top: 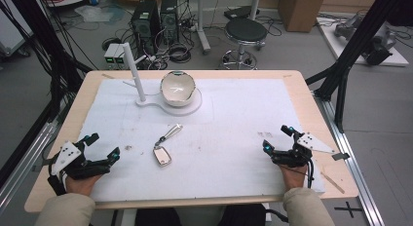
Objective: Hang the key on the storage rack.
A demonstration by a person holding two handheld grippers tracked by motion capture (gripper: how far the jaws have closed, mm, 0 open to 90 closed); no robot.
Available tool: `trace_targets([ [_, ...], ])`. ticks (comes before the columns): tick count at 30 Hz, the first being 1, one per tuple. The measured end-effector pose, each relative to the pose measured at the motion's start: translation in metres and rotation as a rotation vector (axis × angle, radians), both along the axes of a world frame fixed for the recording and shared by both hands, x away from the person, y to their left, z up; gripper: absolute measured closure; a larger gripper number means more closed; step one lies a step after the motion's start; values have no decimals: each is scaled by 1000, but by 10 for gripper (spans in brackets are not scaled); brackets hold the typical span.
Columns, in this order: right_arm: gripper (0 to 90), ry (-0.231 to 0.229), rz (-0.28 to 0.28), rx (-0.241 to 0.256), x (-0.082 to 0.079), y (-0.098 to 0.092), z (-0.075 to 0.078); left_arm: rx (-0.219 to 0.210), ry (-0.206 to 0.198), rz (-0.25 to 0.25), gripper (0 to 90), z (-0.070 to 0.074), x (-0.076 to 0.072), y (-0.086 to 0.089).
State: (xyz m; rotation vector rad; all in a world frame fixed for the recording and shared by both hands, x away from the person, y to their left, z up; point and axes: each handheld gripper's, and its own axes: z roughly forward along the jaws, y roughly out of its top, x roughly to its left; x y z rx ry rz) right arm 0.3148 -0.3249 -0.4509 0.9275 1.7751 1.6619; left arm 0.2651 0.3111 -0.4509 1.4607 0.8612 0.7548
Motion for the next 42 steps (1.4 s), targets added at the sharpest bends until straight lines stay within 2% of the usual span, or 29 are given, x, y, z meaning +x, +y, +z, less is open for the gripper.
trace_targets([
  [7,6,-2,-2,-3,0,0,0,15,14,-3,42,1,1,-1],
  [16,7,-3,-7,-8,-1,1,0,1,19,2,42,1,2,0],
  [19,6,1,-4,-9,0,1,0,-9,53,7,42,3,5,1],
  [20,6,1,-6,-10,0,1,0,5,60,5,42,5,6,1],
  [21,7,-2,-6,-9,0,1,0,20,57,-4,42,14,8,1],
  [22,6,2,-4,-9,0,1,0,20,57,-4,42,14,8,1],
  [23,7,1,-5,-10,0,1,0,30,57,-12,42,21,10,0],
  [26,7,2,-5,-8,0,1,0,88,61,-32,42,46,19,-2],
  [27,7,1,-5,-10,0,1,0,127,77,-46,42,63,27,-4],
  [28,7,1,-5,-10,0,1,0,127,77,-46,42,63,27,-4],
  [32,7,1,-3,-9,0,1,0,184,95,-72,42,91,41,-11],
  [33,6,-4,-5,-17,0,1,0,205,91,-82,42,104,47,-16],
  [34,6,-4,-5,-17,0,1,0,205,91,-82,42,104,47,-16],
  [37,7,-5,-4,-19,0,1,0,240,108,-103,42,121,57,-25],
  [39,6,-4,-4,-17,0,2,0,250,120,-129,41,129,64,-31],
  [42,7,7,-6,-16,-1,3,0,294,181,-181,17,139,78,-42],
])
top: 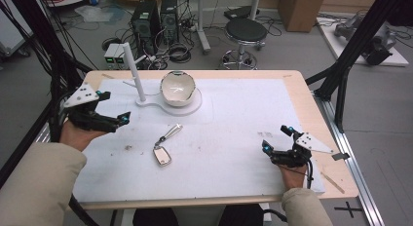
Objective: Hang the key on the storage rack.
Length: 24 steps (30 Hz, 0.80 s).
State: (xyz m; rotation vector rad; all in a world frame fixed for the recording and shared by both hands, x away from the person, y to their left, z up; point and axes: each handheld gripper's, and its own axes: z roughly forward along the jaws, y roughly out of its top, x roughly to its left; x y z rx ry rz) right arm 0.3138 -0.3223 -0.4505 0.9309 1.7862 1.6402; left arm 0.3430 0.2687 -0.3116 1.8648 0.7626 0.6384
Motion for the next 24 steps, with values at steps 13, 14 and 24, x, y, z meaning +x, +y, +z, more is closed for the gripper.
trace_targets([
  [13,7,-5,-4,-5,0,0,0,147,208,-129,17,7,39,-52],
  [14,7,-5,-4,-5,0,0,0,154,221,-134,17,6,41,-55],
  [24,7,-1,-4,0,1,-1,0,241,343,-156,17,-12,58,-79],
])
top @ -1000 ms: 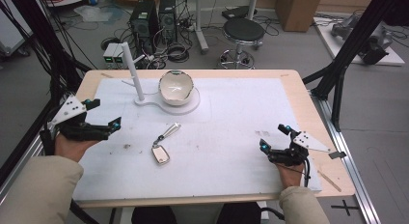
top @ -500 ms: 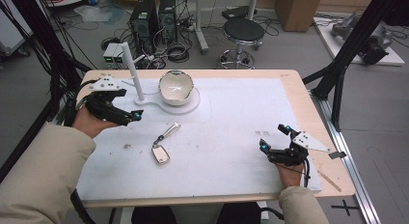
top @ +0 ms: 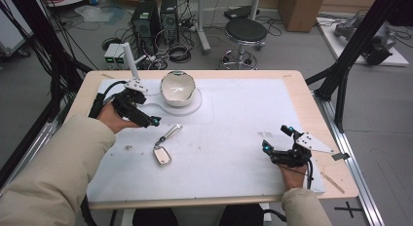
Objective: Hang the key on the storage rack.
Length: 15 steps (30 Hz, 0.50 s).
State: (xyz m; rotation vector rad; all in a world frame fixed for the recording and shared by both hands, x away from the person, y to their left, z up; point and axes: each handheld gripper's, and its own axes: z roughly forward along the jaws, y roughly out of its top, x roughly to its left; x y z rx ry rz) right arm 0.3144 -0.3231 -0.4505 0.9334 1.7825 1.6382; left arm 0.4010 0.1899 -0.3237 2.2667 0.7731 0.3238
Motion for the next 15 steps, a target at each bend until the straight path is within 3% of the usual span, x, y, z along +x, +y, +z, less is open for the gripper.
trace_targets([
  [2,7,-5,2,-3,0,0,0,9,19,-4,17,-4,2,-4],
  [5,7,-5,0,-3,0,0,0,67,59,-16,17,-14,8,-13],
  [7,7,-6,-2,-4,0,0,0,76,69,-14,20,-17,9,-16],
  [15,7,-3,-2,-4,0,0,0,183,113,-32,26,-34,15,-37],
])
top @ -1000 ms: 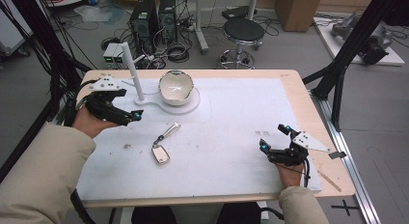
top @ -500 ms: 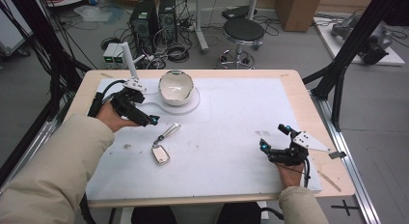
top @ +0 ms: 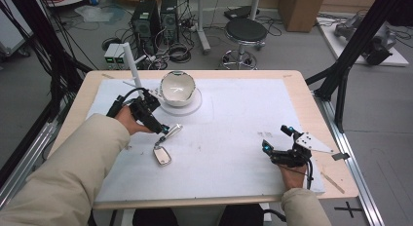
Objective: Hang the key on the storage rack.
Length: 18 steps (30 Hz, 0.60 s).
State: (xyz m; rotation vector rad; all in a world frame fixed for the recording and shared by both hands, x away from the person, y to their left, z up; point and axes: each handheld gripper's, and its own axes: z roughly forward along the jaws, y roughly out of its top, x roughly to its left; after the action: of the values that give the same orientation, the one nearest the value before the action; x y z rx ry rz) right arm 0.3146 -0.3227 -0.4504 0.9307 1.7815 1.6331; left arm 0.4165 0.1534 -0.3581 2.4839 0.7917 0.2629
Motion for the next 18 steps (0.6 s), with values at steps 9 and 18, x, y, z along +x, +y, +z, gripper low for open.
trace_targets([
  [9,7,0,2,2,0,0,0,116,65,-4,27,-17,6,-17],
  [18,7,7,-1,8,0,0,0,169,96,34,105,-29,9,-22],
])
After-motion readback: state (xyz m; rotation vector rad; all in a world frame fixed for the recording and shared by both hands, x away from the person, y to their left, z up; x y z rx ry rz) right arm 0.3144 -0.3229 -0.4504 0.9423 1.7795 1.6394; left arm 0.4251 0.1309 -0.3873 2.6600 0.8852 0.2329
